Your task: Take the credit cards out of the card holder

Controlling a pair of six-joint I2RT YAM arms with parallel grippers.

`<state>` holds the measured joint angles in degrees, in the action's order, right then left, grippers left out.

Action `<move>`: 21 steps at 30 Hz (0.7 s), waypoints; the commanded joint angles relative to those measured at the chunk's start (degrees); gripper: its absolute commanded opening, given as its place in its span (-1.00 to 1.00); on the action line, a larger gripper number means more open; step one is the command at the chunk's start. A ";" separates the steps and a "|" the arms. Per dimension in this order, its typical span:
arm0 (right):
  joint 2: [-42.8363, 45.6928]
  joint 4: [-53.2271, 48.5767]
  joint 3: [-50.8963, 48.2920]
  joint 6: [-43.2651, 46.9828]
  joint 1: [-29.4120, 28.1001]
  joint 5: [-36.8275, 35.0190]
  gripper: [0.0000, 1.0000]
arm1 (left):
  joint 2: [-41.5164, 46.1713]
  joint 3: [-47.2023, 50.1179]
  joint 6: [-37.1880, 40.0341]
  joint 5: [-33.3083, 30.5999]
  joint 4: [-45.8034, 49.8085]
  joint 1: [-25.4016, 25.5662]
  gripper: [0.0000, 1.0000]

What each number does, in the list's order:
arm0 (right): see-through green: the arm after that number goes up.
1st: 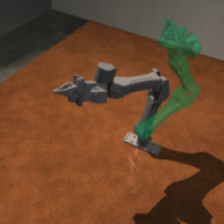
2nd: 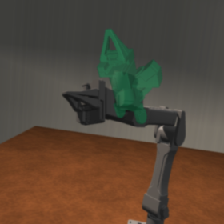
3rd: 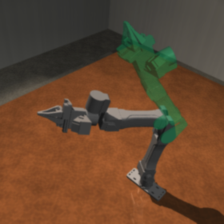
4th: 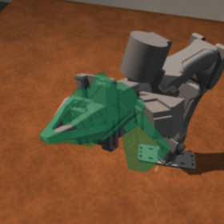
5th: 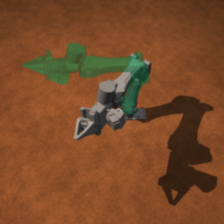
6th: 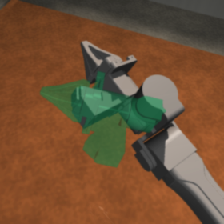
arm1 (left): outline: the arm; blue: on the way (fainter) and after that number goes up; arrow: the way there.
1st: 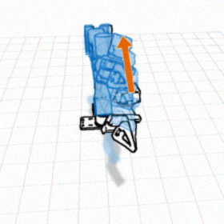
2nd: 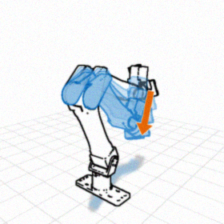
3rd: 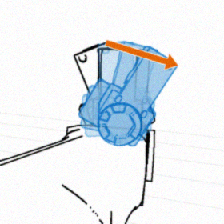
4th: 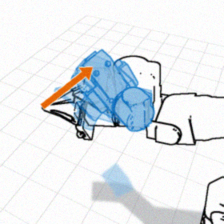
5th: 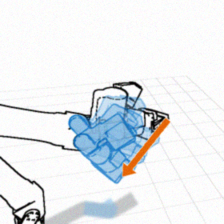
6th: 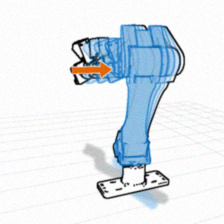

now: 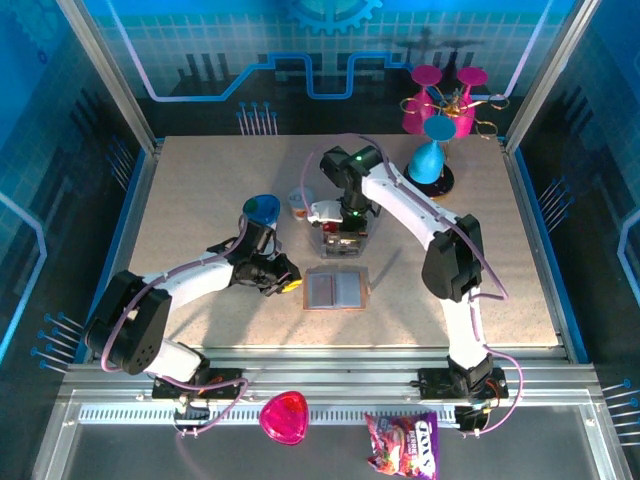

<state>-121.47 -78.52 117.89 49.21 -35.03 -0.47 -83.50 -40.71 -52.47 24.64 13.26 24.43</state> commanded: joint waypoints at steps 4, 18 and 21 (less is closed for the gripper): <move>-6.18 -6.28 8.89 3.56 1.32 1.22 -1.00 | 0.51 0.22 -0.61 -0.74 0.19 -0.80 -0.69; -13.49 -8.84 17.56 6.36 2.80 0.89 -1.00 | 0.54 0.04 -0.71 -1.18 1.09 -1.57 -0.69; -14.62 -9.06 18.92 6.88 3.06 1.12 -1.00 | 0.41 -0.23 -0.71 -1.17 1.34 -1.76 -0.70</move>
<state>-133.97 -85.08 134.82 54.28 -32.75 -0.43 -83.50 -40.71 -52.56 23.97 13.30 23.29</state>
